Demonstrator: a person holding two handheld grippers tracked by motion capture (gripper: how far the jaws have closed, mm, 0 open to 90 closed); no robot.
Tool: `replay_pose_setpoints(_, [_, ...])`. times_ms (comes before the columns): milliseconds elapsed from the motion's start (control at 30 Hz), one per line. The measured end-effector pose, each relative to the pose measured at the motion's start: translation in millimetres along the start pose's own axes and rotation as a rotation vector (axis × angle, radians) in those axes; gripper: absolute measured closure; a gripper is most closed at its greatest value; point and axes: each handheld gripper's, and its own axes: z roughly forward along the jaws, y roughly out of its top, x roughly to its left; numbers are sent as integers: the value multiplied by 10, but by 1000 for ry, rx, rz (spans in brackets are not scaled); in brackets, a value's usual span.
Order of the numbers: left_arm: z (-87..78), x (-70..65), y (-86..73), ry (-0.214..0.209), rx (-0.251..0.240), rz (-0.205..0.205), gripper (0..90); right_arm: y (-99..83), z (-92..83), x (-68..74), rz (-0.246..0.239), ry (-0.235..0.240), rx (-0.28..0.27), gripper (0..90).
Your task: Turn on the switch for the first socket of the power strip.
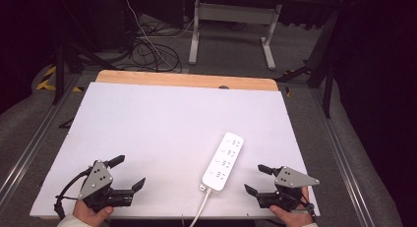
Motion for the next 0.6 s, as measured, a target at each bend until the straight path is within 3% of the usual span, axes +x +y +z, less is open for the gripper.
replay_pose_setpoints(600, [-21,-9,4,28,-12,15,94,16,-29,12,-7,-9,-16,244])
